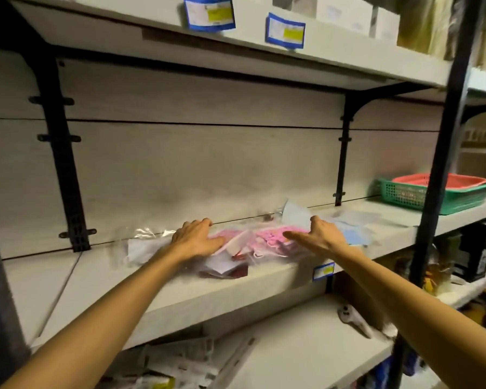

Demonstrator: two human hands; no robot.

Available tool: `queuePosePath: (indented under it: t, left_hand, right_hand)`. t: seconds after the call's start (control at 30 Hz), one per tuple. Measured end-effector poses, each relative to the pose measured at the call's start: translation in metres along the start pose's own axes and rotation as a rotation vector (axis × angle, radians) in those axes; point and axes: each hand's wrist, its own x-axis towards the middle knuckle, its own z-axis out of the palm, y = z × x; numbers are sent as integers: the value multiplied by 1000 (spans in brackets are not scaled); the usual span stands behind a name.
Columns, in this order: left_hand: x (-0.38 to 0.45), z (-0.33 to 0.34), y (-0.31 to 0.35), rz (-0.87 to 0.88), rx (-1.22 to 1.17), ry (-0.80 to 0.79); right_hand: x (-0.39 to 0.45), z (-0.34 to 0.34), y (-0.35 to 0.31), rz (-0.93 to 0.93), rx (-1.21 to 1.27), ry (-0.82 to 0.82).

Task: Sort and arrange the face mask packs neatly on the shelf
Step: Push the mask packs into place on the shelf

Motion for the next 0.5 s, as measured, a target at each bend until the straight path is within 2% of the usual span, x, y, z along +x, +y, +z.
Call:
queuePosePath:
  t: [0.07,0.13,0.33,0.5]
  left_hand:
    - [11,4,-3,-43,-47,-96]
    - [18,8,-2,-61,-69,-119]
    - [41,1,8,-123,-56,8]
    - [46,6,24,-169,-79,160]
  right_hand:
    - [18,8,9,13,18,-106]
    - [33,14,17,12,19,-146]
    - [71,12,32,68,315,-183]
    - [86,8,36,-24,461,-78]
